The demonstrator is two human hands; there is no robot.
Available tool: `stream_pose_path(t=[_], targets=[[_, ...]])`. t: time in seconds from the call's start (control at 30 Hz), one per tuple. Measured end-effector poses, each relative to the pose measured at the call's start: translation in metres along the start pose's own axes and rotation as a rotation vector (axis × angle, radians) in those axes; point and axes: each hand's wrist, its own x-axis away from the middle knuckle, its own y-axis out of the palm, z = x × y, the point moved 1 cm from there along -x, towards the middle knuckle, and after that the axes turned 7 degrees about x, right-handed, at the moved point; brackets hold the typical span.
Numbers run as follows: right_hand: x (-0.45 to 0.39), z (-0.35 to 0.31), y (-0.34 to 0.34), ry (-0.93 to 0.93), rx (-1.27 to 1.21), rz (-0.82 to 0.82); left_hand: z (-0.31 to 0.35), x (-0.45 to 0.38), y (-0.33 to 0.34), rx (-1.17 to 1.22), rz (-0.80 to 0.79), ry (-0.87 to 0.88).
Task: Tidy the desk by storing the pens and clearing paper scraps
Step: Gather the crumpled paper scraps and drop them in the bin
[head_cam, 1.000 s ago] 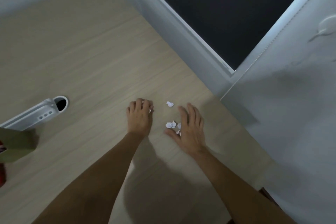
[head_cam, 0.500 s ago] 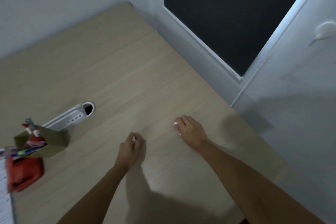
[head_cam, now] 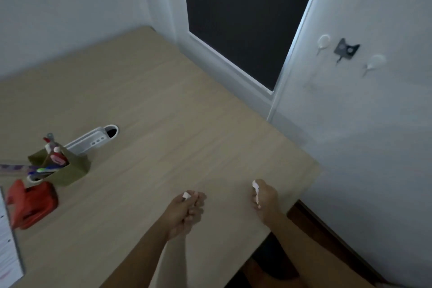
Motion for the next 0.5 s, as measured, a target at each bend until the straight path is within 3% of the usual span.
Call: stream_pose_path(t=[0.07,0.17,0.33,0.43,0.5], targets=[[0.021,0.014,-0.024,0.184,-0.316,-0.068,-0.018,0.0,0.025,0.006,-0.072,-0.088],[0.047,0.036,-0.065,0.242,-0.596,-0.13,-0.05,0.0,0.069,-0.007,-0.185,-0.226],[0.06,0.079,-0.128,0.353,-0.551,0.013,-0.112,-0.002,0.137,-0.095,-0.21,-0.389],[0.057,0.095,-0.157,0.318,-0.358,0.123,-0.149,-0.007,0.166,-0.185,-0.14,-0.444],[0.048,0.106,-0.166,0.355,-0.407,0.091,-0.17,-0.014,0.18,-0.246,-0.075,-0.461]])
